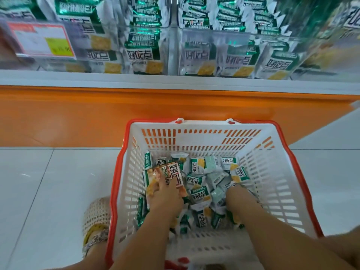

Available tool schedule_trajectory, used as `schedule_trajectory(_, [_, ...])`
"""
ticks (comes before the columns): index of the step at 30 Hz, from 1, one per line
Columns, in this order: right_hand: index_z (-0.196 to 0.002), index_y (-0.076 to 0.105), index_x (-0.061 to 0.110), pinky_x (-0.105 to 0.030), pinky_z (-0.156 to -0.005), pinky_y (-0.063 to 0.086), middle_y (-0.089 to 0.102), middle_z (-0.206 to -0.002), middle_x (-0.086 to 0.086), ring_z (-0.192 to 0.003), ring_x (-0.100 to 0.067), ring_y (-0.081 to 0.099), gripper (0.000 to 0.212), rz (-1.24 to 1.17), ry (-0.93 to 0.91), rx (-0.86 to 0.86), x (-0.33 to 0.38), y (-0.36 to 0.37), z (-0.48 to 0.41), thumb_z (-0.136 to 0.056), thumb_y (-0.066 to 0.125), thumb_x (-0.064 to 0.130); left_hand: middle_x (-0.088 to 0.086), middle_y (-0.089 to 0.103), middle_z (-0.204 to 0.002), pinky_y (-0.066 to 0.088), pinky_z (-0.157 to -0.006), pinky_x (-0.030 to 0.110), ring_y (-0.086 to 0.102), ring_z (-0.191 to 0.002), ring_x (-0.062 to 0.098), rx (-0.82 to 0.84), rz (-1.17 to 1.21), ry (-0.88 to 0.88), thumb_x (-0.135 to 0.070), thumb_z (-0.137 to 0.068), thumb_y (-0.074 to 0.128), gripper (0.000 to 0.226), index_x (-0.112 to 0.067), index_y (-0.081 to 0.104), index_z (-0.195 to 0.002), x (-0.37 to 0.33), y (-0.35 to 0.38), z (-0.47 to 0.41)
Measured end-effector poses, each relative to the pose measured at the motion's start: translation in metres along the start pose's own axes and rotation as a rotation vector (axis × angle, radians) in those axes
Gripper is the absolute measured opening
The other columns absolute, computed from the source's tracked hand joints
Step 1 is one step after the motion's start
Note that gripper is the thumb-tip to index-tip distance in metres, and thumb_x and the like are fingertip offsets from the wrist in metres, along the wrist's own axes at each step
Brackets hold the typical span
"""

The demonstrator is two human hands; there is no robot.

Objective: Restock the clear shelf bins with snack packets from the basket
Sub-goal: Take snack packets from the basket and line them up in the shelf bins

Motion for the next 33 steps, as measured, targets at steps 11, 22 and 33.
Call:
schedule_trajectory(11, [-0.09,0.06,0.015,-0.029,-0.083,0.044,0.062,-0.106,-0.005,-0.093,-0.019,0.057,0.005,-0.244,-0.425,-0.205,0.039,-0.169,0.067,-0.092,0.058,0.019,0.003,0.054,-0.132,0.044,-0.062,0.015,0.054,-0.077,0.005,-0.123,0.469,0.279,-0.024,-0.098,0.047,0.042,-0.018,0.042,-0.14,-0.04,-0.101,0.043])
schedule_trajectory(22, [-0.071,0.047,0.019,-0.032,-0.066,0.041,0.06,-0.074,-0.005,-0.063,-0.018,0.058,0.027,-1.052,-0.584,-0.566,0.004,-0.285,0.197,-0.095,0.053,0.031,-0.004,0.065,-0.12,0.044,-0.1,0.042,0.059,-0.113,0.016,-0.095,0.874,0.654,-0.06,-0.078,0.064,0.046,-0.036,0.059,-0.117,-0.082,-0.253,0.166])
schedule_trajectory(33, [-0.094,0.064,0.014,-0.023,-0.057,0.049,0.066,-0.061,0.003,-0.069,-0.019,0.07,0.018,-1.883,-0.751,-0.207,0.064,-0.311,0.233,-0.097,0.048,0.021,-0.006,0.064,-0.104,0.055,-0.088,0.035,0.065,-0.08,-0.002,-0.698,1.076,0.774,-0.017,-0.089,0.063,0.025,-0.017,0.058,-0.114,-0.075,-0.301,0.212])
Point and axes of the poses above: each hand's wrist, its own z-axis away from the middle knuckle, its own y-axis out of the palm, x = y × z, the point moved 7 cm from there along -z, towards the middle knuckle
